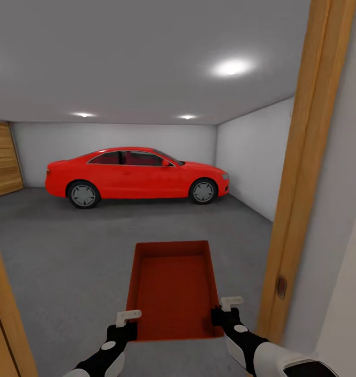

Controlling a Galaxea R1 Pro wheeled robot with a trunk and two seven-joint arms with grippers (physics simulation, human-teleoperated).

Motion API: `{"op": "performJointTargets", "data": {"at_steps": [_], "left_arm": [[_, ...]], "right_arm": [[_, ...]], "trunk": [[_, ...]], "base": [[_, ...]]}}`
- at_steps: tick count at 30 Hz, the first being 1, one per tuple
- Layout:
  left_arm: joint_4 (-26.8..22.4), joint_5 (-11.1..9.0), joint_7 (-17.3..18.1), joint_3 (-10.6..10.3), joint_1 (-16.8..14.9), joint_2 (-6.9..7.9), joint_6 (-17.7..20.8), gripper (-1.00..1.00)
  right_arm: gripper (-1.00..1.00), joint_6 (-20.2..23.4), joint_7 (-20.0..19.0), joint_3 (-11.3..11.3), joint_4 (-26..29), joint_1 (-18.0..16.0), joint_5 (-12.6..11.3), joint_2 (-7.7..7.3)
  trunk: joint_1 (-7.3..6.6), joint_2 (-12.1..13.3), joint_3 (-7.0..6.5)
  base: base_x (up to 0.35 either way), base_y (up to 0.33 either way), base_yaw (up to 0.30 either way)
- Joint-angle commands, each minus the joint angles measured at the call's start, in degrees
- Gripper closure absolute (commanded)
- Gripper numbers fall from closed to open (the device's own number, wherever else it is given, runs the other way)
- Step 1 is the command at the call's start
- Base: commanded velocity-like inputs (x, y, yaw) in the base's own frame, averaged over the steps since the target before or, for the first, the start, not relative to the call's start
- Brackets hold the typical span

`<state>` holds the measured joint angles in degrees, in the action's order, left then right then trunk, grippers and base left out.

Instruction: Move the two storage containers from the living room to the garage. In the garage, place one container on the floor and stack the other container on top of it (either order is fine).

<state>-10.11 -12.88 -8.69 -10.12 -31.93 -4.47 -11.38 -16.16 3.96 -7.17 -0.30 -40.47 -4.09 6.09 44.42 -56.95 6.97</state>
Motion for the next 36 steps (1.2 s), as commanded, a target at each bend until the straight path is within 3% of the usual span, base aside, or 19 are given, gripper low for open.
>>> {"op": "performJointTargets", "data": {"at_steps": [1,22,36], "left_arm": [[-0.54,0.31,0.16,-0.21,-0.06,-0.01,-0.53,1.0],[-0.62,0.31,0.16,-0.16,-0.06,-0.01,-0.57,1.0],[-0.62,0.31,0.15,-0.16,-0.06,-0.01,-0.57,1.0]], "right_arm": [[1.0,-0.19,0.01,1.45,-0.23,-0.05,-0.71,0.01],[1.0,-0.19,0.0,1.45,-0.23,-0.05,-0.7,0.03],[1.0,-0.19,0.0,1.44,-0.23,-0.05,-0.66,0.01]], "trunk": [[0.03,-0.07,0.09],[0.03,-0.07,0.09],[0.03,-0.07,0.09]], "base": [[0.183,0.156,-0.046],[0.006,0.005,0.001],[0.0,0.0,0.249]]}}
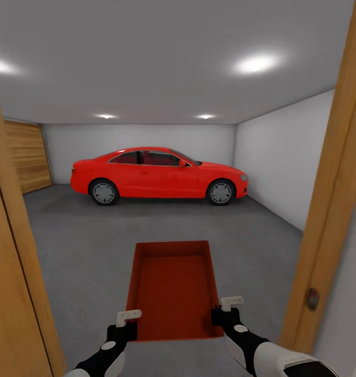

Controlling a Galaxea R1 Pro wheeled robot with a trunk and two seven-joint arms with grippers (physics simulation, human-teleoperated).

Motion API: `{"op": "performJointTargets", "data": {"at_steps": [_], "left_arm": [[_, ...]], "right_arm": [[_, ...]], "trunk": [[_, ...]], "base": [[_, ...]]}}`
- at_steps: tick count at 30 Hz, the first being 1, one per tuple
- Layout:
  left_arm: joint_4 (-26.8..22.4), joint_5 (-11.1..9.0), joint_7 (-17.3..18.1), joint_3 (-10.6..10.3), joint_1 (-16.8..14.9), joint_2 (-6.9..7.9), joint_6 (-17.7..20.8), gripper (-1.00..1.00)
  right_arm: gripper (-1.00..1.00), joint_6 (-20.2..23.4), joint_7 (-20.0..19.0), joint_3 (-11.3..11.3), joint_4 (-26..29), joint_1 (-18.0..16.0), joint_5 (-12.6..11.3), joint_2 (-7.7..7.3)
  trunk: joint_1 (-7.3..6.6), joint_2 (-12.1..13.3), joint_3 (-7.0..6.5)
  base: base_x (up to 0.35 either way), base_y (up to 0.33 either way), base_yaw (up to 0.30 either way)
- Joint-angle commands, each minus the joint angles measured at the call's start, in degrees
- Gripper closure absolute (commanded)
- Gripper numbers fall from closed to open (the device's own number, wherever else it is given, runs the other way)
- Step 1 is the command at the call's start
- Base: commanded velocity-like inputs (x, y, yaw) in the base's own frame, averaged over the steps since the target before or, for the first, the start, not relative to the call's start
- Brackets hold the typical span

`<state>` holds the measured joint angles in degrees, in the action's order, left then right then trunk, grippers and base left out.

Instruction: Move the two storage containers from the living room to the garage. In the garage, place one container on the floor and stack the other container on top of it (either order is fine).

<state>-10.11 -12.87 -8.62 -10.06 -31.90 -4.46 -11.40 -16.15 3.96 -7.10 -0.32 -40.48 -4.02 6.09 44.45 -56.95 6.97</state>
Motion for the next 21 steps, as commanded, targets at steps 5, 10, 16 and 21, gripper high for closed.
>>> {"op": "performJointTargets", "data": {"at_steps": [5,10,16,21], "left_arm": [[-0.61,0.3,0.09,-0.22,-0.07,-0.02,-0.56,1.0],[-0.61,0.3,0.02,-0.18,-0.08,-0.02,-0.56,1.0],[-0.61,0.22,-0.16,-0.1,-0.07,-0.03,-0.56,1.0],[-0.61,0.15,-0.18,-0.05,-0.05,-0.02,-0.56,1.0]], "right_arm": [[1.0,-0.2,-0.07,1.37,-0.21,-0.04,-0.72,-0.01],[1.0,-0.2,-0.1,1.38,-0.21,-0.04,-0.72,-0.03],[1.0,-0.2,-0.18,1.39,-0.21,-0.04,-0.72,-0.01],[1.0,-0.2,-0.18,1.32,-0.21,-0.04,-0.72,-0.02]], "trunk": [[0.0,-0.06,0.09],[0.0,-0.06,0.09],[0.0,-0.06,0.09],[0.0,-0.06,0.09]], "base": [[0.0,0.0,0.095],[0.0,0.0,0.008],[0.061,0.0,0.001],[0.254,0.0,0.0]]}}
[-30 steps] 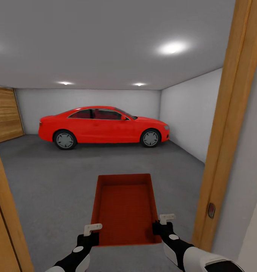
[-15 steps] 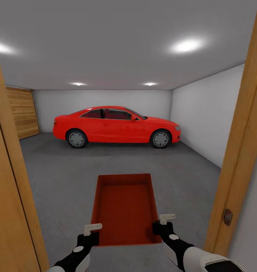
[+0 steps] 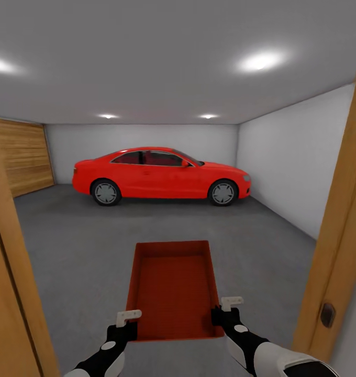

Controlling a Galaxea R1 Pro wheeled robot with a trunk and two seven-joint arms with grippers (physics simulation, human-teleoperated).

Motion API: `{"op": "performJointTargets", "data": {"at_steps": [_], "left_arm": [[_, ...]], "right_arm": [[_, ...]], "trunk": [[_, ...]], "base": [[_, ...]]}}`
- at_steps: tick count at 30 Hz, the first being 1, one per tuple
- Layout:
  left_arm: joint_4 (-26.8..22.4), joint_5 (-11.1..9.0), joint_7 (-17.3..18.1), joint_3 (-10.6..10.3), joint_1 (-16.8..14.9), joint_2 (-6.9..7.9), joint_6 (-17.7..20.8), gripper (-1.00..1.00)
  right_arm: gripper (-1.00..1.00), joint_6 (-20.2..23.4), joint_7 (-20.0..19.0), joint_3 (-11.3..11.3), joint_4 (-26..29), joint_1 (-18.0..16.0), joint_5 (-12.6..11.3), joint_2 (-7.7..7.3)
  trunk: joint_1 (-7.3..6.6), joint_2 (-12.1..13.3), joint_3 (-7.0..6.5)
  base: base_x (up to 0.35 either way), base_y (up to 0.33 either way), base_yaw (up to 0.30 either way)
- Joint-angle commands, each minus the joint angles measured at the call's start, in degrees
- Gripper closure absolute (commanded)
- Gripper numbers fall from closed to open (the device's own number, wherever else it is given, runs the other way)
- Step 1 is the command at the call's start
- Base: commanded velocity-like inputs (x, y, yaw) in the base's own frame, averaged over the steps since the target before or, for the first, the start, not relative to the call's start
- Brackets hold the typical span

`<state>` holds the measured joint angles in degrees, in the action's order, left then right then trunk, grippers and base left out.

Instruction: Move the two storage containers from the living room to the garage. In the garage, place one container on the floor and stack the other container on top of it (either order is fine).

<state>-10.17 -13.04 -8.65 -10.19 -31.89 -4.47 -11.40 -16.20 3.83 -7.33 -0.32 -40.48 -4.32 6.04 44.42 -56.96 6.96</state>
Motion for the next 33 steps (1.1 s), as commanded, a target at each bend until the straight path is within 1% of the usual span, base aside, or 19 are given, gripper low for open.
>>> {"op": "performJointTargets", "data": {"at_steps": [1,20,27,33], "left_arm": [[-0.56,0.32,-0.15,0.07,-0.08,-0.01,-0.55,1.0],[-0.56,0.3,-0.05,0.08,-0.1,-0.01,-0.55,1.0],[-0.56,0.33,-0.13,0.08,-0.11,-0.01,-0.55,1.0],[-0.56,0.33,-0.14,0.08,-0.11,-0.01,-0.55,1.0]], "right_arm": [[1.0,-0.15,-0.05,1.57,-0.2,-0.04,-0.43,0.02],[1.0,-0.15,-0.05,1.6,-0.2,-0.04,-0.43,0.03],[1.0,-0.15,-0.05,1.61,-0.2,-0.04,-0.43,0.02],[1.0,-0.15,-0.05,1.62,-0.2,-0.04,-0.43,0.02]], "trunk": [[0.04,-0.06,0.09],[0.04,-0.06,0.09],[0.04,-0.06,0.09],[0.04,-0.06,0.09]], "base": [[0.3,0.0,0.0],[0.319,0.0,0.008],[0.054,0.0,0.222],[0.001,0.0,0.018]]}}
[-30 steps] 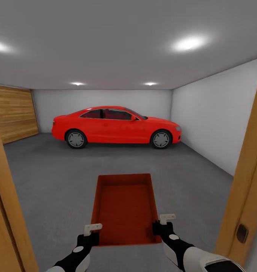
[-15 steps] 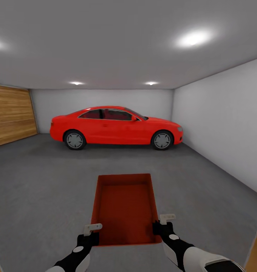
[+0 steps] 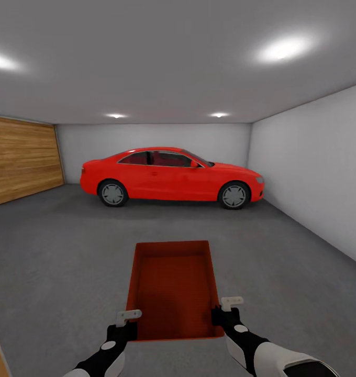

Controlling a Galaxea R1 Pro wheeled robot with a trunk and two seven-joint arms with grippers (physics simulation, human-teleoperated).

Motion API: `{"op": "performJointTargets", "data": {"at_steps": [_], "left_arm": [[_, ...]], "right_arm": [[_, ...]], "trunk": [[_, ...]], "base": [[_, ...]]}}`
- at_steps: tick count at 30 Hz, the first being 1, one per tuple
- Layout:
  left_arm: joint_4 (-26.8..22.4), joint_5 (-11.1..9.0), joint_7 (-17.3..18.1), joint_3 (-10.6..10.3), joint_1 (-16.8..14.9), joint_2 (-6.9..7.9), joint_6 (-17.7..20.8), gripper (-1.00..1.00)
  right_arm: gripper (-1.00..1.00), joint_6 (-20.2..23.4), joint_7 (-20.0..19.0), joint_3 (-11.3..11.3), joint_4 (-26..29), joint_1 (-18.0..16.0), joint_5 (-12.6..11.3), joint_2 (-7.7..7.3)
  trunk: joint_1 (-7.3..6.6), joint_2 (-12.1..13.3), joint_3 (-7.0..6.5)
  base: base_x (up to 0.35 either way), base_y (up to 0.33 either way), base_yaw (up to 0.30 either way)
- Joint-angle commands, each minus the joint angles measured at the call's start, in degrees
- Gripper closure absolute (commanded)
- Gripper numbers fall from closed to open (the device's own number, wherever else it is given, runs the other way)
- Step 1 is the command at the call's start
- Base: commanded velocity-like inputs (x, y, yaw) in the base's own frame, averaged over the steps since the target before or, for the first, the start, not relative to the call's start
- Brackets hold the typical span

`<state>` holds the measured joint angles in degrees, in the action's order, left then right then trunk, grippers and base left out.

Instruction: Move the two storage containers from the living room to the garage. In the garage, place one container on the floor and stack the other container on top of it (either order is fine).

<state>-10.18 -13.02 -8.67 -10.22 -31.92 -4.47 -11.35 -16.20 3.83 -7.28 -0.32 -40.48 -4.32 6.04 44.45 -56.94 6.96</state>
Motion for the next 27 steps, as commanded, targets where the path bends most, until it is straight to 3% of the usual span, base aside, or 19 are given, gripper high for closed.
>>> {"op": "performJointTargets", "data": {"at_steps": [1,7,27], "left_arm": [[-0.54,0.32,-0.12,0.12,-0.06,-0.01,-0.61,1.0],[-0.46,0.28,0.03,0.2,-0.07,0.07,-0.61,1.0],[-0.45,0.28,0.15,0.2,-0.06,0.08,-0.6,1.0]], "right_arm": [[1.0,-0.13,-0.05,1.57,-0.2,-0.04,-0.42,0.02],[1.0,-0.13,0.03,1.55,-0.2,-0.04,-0.42,0.02],[1.0,-0.15,0.04,1.57,-0.2,-0.04,-0.42,0.02]], "trunk": [[0.01,-0.07,0.09],[0.01,-0.07,0.09],[0.01,-0.07,0.09]], "base": [[0.0,0.0,0.001],[0.177,0.0,0.0],[0.317,0.0,0.0]]}}
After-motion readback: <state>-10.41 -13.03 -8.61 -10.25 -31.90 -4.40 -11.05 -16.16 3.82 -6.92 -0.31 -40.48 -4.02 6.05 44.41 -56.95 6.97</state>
